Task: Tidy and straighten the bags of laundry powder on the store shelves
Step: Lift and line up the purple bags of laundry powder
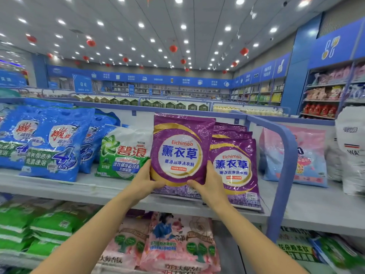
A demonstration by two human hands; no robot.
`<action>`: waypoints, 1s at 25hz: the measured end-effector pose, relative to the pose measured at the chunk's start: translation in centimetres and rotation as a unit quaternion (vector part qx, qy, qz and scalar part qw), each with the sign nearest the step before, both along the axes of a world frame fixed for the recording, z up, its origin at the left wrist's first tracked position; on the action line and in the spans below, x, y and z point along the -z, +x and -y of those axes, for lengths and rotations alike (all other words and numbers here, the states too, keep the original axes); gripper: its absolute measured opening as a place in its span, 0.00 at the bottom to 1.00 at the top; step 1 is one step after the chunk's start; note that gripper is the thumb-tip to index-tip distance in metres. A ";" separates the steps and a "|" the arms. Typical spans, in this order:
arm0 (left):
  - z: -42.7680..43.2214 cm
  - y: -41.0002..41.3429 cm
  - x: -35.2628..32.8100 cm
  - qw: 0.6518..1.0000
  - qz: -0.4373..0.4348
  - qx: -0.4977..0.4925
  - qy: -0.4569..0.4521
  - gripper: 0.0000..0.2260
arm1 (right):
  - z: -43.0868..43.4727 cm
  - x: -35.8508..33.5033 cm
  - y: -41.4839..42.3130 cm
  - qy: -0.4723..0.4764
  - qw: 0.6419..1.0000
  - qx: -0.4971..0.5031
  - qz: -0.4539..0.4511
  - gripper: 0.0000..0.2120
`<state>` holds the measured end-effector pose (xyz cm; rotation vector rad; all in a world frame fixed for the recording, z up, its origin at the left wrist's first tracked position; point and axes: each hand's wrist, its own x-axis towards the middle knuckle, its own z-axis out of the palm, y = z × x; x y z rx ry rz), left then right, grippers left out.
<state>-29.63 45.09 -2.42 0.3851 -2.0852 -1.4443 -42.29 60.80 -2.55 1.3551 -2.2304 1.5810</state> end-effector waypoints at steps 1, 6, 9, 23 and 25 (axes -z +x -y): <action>0.5 -0.3 -0.2 1.000 -0.006 0.001 -0.005 0.26 | 0.4 0.0 -0.1 -0.005 1.000 0.003 0.001 0.28; 1.7 -1.2 0.3 0.998 0.003 0.008 -0.065 0.27 | 1.3 0.9 -0.5 0.000 1.000 0.021 -0.015 0.32; 1.8 -0.9 0.8 0.994 0.025 0.003 -0.104 0.28 | 1.2 0.9 -0.6 0.046 0.998 0.017 -0.030 0.34; 4.2 0.1 2.2 0.972 0.119 -0.073 -0.187 0.12 | 1.2 0.6 -1.0 0.107 0.990 0.081 0.047 0.23; 3.7 0.1 2.2 0.968 0.124 -0.091 -0.199 0.13 | 1.4 0.9 -0.9 0.096 0.990 0.094 0.044 0.26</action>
